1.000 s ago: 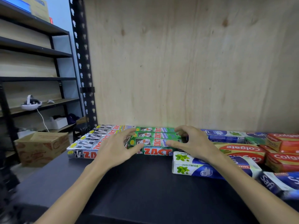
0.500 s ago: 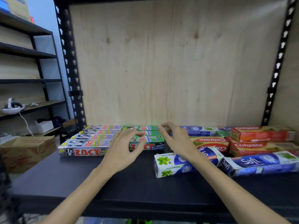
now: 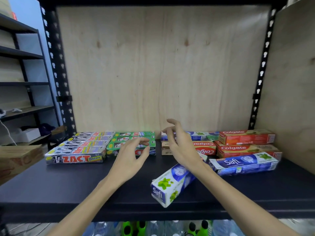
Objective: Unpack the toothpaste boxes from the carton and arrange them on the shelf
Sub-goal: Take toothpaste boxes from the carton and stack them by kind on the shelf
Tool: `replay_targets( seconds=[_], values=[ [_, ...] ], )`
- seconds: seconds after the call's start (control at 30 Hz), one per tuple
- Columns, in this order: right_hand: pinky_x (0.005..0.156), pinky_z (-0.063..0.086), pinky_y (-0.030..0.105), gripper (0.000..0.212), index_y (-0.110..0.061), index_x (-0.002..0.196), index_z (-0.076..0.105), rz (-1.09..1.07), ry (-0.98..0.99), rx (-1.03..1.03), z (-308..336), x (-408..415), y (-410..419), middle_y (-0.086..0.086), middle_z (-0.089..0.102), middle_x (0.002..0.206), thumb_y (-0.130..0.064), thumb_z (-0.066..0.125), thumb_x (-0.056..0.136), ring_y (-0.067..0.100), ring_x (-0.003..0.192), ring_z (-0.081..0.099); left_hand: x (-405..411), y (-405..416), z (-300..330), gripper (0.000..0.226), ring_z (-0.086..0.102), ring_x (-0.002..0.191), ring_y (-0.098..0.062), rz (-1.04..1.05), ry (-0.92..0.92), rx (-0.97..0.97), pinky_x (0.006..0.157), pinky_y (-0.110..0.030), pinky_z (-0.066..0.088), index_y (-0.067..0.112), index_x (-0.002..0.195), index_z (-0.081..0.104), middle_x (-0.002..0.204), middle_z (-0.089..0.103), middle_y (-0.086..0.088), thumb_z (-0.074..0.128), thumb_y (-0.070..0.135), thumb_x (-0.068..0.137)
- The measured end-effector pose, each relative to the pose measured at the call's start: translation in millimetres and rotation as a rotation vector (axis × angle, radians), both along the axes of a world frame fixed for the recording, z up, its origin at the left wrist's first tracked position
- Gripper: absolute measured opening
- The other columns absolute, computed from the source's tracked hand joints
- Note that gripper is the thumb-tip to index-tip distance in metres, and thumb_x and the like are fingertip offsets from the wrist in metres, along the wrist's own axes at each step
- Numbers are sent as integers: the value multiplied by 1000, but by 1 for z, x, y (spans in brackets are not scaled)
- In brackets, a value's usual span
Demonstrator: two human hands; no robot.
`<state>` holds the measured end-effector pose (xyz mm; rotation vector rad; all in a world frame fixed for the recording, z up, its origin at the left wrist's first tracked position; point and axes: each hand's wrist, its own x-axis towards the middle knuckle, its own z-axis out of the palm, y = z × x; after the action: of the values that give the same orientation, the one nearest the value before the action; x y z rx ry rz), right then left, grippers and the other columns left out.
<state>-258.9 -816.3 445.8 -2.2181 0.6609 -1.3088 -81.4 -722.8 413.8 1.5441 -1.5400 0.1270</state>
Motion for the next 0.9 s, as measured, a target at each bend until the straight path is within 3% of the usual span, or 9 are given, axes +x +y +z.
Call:
replay_targets(
  seconds=[0.07, 0.17, 0.33, 0.47, 0.53, 0.6, 0.7, 0.8, 0.9],
  values=[
    [80, 41, 11, 36, -19, 139, 42, -47, 22, -17, 4, -14, -9, -7, 66, 103, -17, 46, 104, 1, 95, 61, -13, -11, 7, 25, 56, 117, 2, -30, 31, 12, 102, -36, 49, 30, 122, 63, 116, 64, 23, 60, 33, 98],
    [87, 43, 24, 36, -17, 134, 50, -174, 96, -47, 6, -48, -35, -6, 66, 102, -11, 51, 99, 12, 101, 59, -36, -33, 21, 23, 58, 110, 6, -71, 21, 3, 101, -29, 47, 32, 120, 63, 109, 67, 22, 63, 29, 97],
    [95, 46, 41, 47, -14, 133, 55, -492, 339, -184, 7, -133, -90, 7, 67, 119, -1, 55, 88, 29, 111, 57, -76, -84, 39, 28, 62, 107, 0, -131, 7, 57, 101, -31, 48, 24, 121, 65, 112, 68, 15, 66, 32, 94],
    [107, 32, 42, 63, -19, 147, 41, -622, 564, -80, 11, -197, -125, 11, 54, 140, -4, 55, 87, 34, 131, 39, -115, -125, 51, 41, 59, 102, 0, -194, -40, 157, 80, 3, 36, 20, 128, 59, 116, 66, 10, 71, 35, 91],
    [111, 26, 42, 65, -24, 151, 32, -645, 621, -18, 12, -223, -142, 6, 47, 147, -13, 58, 92, 32, 138, 32, -133, -148, 56, 51, 60, 104, -2, -262, -75, 229, 80, -1, 38, 21, 132, 54, 119, 64, 8, 73, 41, 89],
    [112, 22, 44, 66, -27, 152, 28, -656, 689, 28, 13, -244, -158, 5, 43, 152, -27, 61, 95, 33, 140, 28, -148, -172, 60, 61, 60, 106, -6, -292, -146, 276, 87, -14, 44, 21, 135, 51, 120, 63, 6, 75, 47, 85],
    [111, 23, 42, 63, -26, 150, 34, -794, 862, 59, 12, -261, -170, 7, 43, 151, -49, 57, 95, 35, 138, 31, -173, -202, 60, 70, 61, 106, -11, -291, -204, 360, 93, -24, 47, 18, 135, 52, 120, 62, 4, 79, 52, 80],
    [106, 26, 43, 51, -24, 135, 48, -855, 858, 38, 6, -259, -177, 11, 52, 141, -57, 50, 96, 38, 128, 35, -187, -224, 49, 58, 65, 99, -11, -275, -230, 393, 92, -27, 51, 20, 117, 65, 110, 69, 8, 80, 57, 75],
    [105, 27, 46, 49, -25, 134, 48, -852, 774, 33, 4, -251, -179, 16, 53, 136, -55, 53, 96, 40, 125, 35, -183, -235, 39, 43, 69, 88, -9, -285, -186, 342, 88, -33, 55, 22, 103, 71, 95, 74, 9, 82, 52, 75]
  ],
)
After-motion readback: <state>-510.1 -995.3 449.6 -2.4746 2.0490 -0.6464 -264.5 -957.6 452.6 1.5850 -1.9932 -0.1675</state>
